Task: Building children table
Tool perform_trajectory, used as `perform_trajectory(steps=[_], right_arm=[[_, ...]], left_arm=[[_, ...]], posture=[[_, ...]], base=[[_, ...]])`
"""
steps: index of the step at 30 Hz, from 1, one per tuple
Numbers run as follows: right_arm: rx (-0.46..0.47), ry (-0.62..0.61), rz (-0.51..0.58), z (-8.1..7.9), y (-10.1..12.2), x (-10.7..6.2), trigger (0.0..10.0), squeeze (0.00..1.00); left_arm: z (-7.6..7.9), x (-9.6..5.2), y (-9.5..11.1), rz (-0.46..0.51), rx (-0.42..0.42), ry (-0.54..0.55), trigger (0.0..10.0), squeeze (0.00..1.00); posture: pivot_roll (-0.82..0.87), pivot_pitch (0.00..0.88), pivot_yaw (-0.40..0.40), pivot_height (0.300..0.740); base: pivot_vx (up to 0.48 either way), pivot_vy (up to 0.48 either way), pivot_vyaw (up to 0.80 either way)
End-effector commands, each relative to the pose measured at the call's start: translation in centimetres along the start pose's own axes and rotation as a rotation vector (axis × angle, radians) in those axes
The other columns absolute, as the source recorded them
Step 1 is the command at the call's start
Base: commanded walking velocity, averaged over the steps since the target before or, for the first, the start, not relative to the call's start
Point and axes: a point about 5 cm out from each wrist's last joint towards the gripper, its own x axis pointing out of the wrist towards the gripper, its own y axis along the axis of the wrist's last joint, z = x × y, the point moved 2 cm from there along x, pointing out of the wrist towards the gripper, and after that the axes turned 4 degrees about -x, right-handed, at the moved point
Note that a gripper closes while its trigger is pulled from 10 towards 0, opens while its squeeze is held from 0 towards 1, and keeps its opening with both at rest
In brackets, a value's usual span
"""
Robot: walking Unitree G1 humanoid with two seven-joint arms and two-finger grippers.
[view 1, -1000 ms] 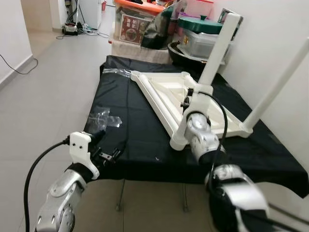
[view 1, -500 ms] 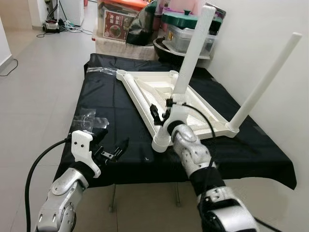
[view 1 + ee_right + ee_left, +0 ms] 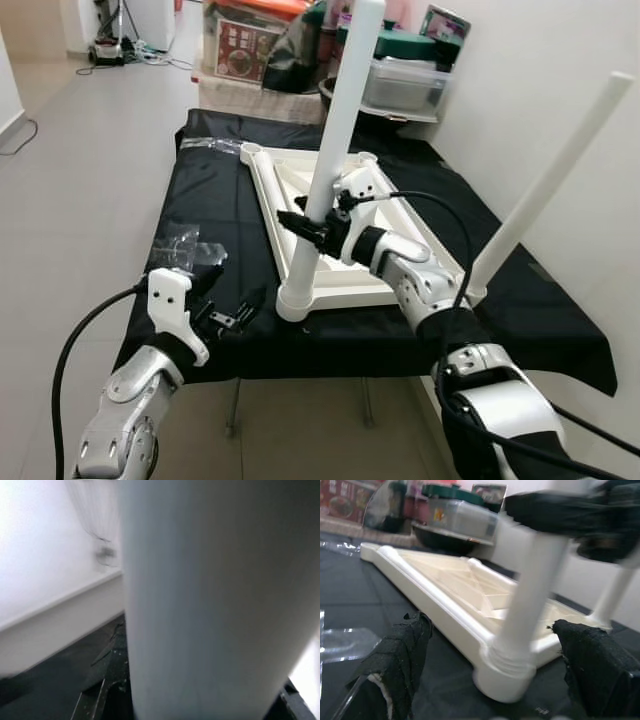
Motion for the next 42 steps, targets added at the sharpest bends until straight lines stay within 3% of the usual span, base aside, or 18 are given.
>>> perform_trajectory(steps=[1, 2, 6, 11, 12, 13, 14, 18, 19, 21, 22, 28, 33, 34, 35, 36, 37, 42], right_arm=[[-0.032, -0.108, -0.13, 1.4, -2.7, -0.9, 0.0, 0.0], [0.048, -0.461, -0.185, 4.0, -3.9, -1.9, 0.0, 0.0], [0.152, -0.894, -0.255, 5.5, -6.5, -4.9, 0.0, 0.0], [0.208, -0.942, -0.259, 3.9, -7.6, -6.0, 0.0, 0.0], [0.229, -0.904, -0.266, 3.1, -7.8, -6.0, 2.0, 0.0], [0.229, -0.904, -0.266, 3.1, -7.8, -6.0, 2.0, 0.0], [0.235, -0.82, -0.261, 2.4, -7.7, -5.6, 10.0, 0.0], [0.256, -0.755, -0.23, 2.0, -7.3, -5.3, 10.0, 0.0], [0.248, -0.697, -0.168, 1.9, -6.3, -4.9, 10.0, 1.0], [0.246, -0.575, -0.098, 2.2, -4.8, -4.2, 10.0, 1.0], [0.24, -0.462, -0.012, 2.4, -3.0, -3.7, 10.0, 0.0], [0.107, -0.063, 0.158, 1.9, 0.7, -3.6, 10.0, 0.0], [0.048, 0.092, 0.131, 1.1, 0.1, -3.8, 10.0, 0.0], [0.019, 0.151, 0.089, 0.7, -0.9, -3.7, 6.2, 0.0], [0.019, 0.151, 0.089, 0.7, -0.9, -3.7, 6.2, 0.0], [0.006, 0.225, 0.041, 0.0, -1.9, -3.5, 1.7, 0.0], [0.0, 0.282, 0.007, -0.5, -2.7, -3.5, 0.0, 0.0], [0.003, 0.344, -0.024, -1.3, -3.5, -3.3, 0.0, 0.0]], left_arm=[[0.2, -0.1, -0.3, -0.009, -0.007, -0.007, 10.0, 0.0], [0.2, -0.2, -0.3, -0.008, -0.007, -0.004, 10.0, 0.0], [0.2, -0.3, -0.2, -0.008, -0.009, -0.006, 10.0, 0.0], [0.2, -0.3, -0.1, -0.012, -0.01, -0.013, 10.0, 0.0], [0.2, -0.3, -0.1, -0.013, -0.01, -0.015, 10.0, 0.0], [0.2, -0.3, -0.1, -0.013, -0.01, -0.015, 10.0, 0.0], [0.2, -0.3, -0.1, -0.014, -0.01, -0.016, 10.0, 0.0], [0.1, -0.3, -0.1, -0.014, -0.01, -0.015, 10.0, 0.0], [0.1, -0.3, -0.1, -0.013, -0.009, -0.014, 10.0, 0.0], [0.1, -0.2, -0.1, -0.013, -0.009, -0.012, 10.0, 0.0], [0.0, -0.2, -0.1, -0.013, -0.009, -0.011, 10.0, 0.0], [-0.1, -0.2, -0.2, -0.011, -0.008, -0.007, 10.0, 0.0], [-0.1, -0.1, -0.2, -0.009, -0.008, -0.005, 10.0, 0.0], [-0.1, -0.1, -0.2, -0.009, -0.008, -0.005, 10.0, 0.0], [-0.1, -0.1, -0.2, -0.009, -0.008, -0.005, 10.0, 0.0], [-0.1, 0.0, -0.2, -0.009, -0.009, -0.005, 10.0, 0.0], [-0.1, 0.0, -0.3, -0.009, -0.01, -0.006, 10.0, 0.0], [0.0, 0.0, -0.3, -0.008, -0.011, -0.006, 10.0, 0.0]], posture=[[0.22, 0.0, -0.244, 0.74], [0.21, 0.0, -0.24, 0.74], [0.2, 0.0, -0.22, 0.74], [0.19, 0.0, -0.21, 0.74], [0.18, 0.0, -0.204, 0.74], [0.18, 0.0, -0.204, 0.74], [0.18, 0.0, -0.202, 0.74], [0.18, 0.0, -0.202, 0.74], [0.18, 0.0, -0.201, 0.74], [0.18, 0.0, -0.203, 0.74], [0.18, 0.0, -0.204, 0.74], [0.19, 0.0, -0.214, 0.74], [0.2, 0.0, -0.217, 0.74], [0.21, 0.0, -0.222, 0.74], [0.21, 0.0, -0.222, 0.74], [0.21, 0.0, -0.225, 0.74], [0.21, 0.0, -0.225, 0.74], [0.21, 0.0, -0.233, 0.74]], base=[[0.0, 0.0, 0.0], [0.0, 0.0, 0.0], [0.0, 0.0, 0.0], [0.0, 0.0, 0.0], [0.0, 0.0, 0.0], [0.0, 0.0, 0.0], [0.0, 0.0, 0.0], [0.0, 0.0, 0.0], [0.0, 0.0, 0.0], [0.0, 0.0, 0.0], [0.0, 0.0, 0.0], [0.0, 0.0, 0.0], [0.0, 0.0, 0.0], [0.0, 0.0, 0.0], [0.0, 0.0, 0.0], [0.0, 0.0, 0.0], [0.0, 0.0, 0.0], [0.0, 0.0, 0.0]])
